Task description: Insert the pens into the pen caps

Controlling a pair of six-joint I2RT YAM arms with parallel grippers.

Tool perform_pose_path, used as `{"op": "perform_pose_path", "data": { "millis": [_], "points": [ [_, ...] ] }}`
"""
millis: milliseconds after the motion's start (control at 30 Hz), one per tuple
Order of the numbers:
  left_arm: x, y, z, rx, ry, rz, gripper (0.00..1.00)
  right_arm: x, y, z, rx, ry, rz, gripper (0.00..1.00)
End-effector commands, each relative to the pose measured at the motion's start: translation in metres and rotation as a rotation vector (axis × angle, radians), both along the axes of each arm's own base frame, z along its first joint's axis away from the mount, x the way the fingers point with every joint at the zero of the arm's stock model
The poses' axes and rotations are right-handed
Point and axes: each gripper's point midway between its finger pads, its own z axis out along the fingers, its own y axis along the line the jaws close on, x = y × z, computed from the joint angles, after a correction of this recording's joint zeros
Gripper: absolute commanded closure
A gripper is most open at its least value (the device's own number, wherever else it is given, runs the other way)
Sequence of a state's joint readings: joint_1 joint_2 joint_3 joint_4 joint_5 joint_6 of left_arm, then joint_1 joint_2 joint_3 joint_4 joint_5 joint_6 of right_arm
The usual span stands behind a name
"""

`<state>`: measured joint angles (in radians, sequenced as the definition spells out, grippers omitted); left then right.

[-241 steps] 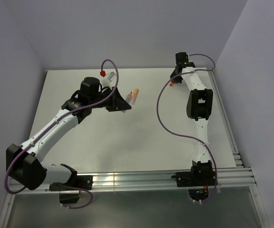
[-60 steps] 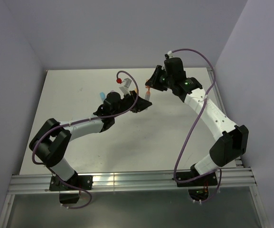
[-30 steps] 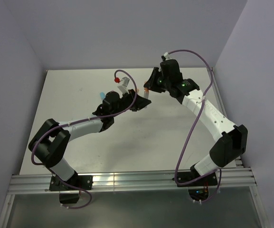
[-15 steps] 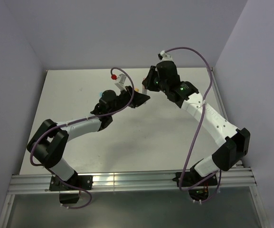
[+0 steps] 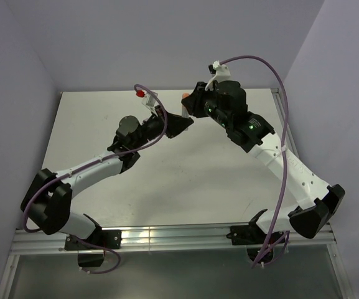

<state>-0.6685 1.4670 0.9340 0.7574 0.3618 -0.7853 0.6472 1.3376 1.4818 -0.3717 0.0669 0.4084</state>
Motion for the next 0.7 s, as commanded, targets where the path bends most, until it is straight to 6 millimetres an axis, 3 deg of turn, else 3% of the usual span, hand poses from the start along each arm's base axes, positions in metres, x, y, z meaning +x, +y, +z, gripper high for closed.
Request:
{"op": "perform_pose_path", "data": {
  "millis": [0, 200, 400, 667],
  "points": [
    [0.007, 0.024, 0.083, -0.115, -0.234, 0.109, 1.0, -0.053, 0.033, -0.026, -0.042, 0.1, 0.241, 1.0],
    [0.011, 0.032, 0.098, -0.088, -0.299, 0.175, 1.0, -0.069, 0.049, -0.028, -0.054, 0.106, 0.305, 1.0],
    [0.014, 0.041, 0.117, -0.078, -0.358, 0.233, 1.0, -0.078, 0.053, -0.035, -0.117, 0.095, 0.311, 1.0],
    [0.005, 0.052, 0.141, -0.091, -0.416, 0.26, 1.0, -0.085, 0.054, -0.059, -0.188, 0.114, 0.333, 1.0]
  ]
}}
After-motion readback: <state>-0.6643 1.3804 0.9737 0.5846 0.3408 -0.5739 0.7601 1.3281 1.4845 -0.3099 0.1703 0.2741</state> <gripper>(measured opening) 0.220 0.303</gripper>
